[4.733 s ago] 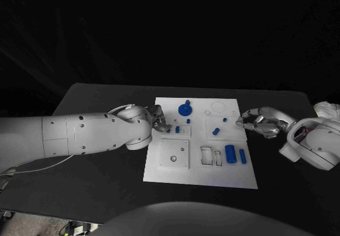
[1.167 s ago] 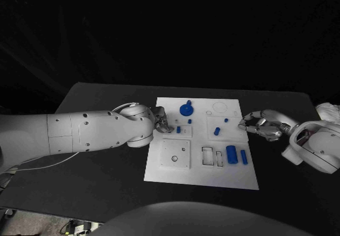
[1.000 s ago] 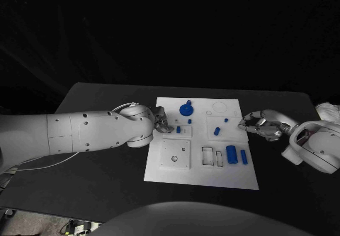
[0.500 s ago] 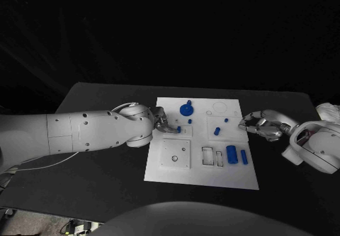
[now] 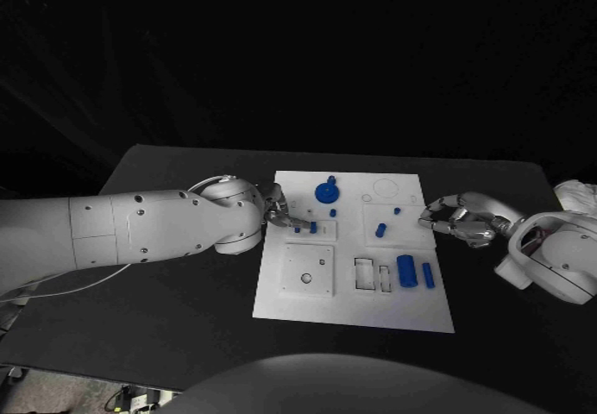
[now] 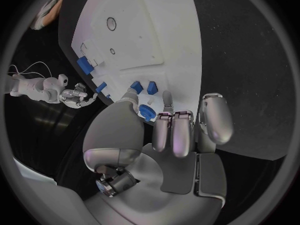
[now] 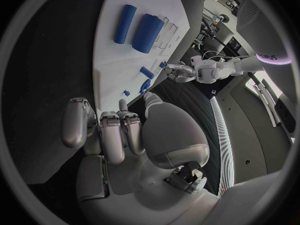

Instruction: Assemble the parts on the task board

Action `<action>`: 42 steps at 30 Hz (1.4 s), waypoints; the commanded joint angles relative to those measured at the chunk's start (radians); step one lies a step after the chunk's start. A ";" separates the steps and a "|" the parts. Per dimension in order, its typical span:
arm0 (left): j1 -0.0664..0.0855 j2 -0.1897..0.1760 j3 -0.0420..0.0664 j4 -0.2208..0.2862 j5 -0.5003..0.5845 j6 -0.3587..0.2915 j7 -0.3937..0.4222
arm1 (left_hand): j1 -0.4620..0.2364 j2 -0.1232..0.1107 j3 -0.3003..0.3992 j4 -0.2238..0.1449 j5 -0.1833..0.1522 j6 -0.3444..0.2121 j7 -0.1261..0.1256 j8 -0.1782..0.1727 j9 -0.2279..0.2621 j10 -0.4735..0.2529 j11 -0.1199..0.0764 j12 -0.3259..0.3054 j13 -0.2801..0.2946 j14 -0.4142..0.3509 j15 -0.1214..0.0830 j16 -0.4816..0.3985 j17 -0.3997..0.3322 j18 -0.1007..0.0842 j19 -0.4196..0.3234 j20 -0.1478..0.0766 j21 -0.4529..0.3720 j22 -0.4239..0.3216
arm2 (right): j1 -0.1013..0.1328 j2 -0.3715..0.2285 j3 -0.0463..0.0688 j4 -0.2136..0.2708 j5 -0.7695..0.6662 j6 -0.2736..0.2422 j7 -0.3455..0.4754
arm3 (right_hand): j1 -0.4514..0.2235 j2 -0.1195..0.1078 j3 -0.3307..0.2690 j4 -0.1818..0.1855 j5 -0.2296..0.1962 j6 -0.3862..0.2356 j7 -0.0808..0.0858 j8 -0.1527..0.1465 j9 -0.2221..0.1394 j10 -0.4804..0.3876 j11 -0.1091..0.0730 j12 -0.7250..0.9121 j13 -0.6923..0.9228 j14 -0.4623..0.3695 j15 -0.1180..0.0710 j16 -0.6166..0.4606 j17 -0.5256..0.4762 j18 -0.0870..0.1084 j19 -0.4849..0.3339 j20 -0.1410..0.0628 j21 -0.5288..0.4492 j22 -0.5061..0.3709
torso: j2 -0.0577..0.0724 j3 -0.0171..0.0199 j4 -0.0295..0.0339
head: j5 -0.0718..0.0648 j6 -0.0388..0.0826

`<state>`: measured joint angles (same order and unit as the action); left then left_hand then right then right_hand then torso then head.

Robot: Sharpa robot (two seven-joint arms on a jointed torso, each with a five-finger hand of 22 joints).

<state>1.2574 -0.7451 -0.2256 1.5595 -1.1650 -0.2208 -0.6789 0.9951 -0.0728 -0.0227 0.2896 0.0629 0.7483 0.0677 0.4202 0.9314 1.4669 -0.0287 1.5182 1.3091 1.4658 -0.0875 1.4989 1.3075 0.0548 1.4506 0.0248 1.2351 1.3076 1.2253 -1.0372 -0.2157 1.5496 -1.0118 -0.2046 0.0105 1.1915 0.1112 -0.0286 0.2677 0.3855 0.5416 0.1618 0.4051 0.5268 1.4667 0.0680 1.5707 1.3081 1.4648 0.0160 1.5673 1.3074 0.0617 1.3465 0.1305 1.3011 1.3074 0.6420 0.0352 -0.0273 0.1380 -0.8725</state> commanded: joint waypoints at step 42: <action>0.119 0.146 -0.004 -0.175 -0.551 0.022 0.621 | 0.614 -0.115 0.255 -0.006 0.045 0.165 -0.062 -0.334 -0.615 -0.733 0.012 -1.301 -0.972 -0.023 0.001 -0.465 -0.187 0.000 0.034 -0.002 0.094 0.184 | -0.001 -0.027 0.000 0.030 0.025 -0.070 0.116 | 0.008 0.004 -0.002 -0.002 0.005 -0.004 -0.002 -0.002 -0.001 0.104 0.006 0.000 0.263 0.106 0.004 0.003 0.263 0.011 0.004 0.001 0.006 0.165 | 0.011 -0.0063 -0.0032 | -0.030 0.000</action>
<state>1.3774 -0.6035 -0.2310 1.3910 -1.6007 -0.2421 -0.1119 1.6072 -0.1922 0.2277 0.2839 0.1049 0.9031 0.0038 0.0884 0.3198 0.7280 -0.0176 0.2093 0.3430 1.4374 -0.0841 1.0305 1.1226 0.0615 1.4650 0.0281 1.3359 1.3073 1.2252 -1.0636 -0.2157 1.5776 -0.9935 -0.2626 0.0912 1.1914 0.1113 -0.0286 0.2677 0.3854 0.5416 0.1618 0.4051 0.5269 1.4667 0.0681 1.5707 1.3081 1.4648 0.0160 1.5673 1.3079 0.0616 1.3466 0.1305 1.3011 1.3080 0.6518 0.0291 -0.0298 0.1106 -0.8725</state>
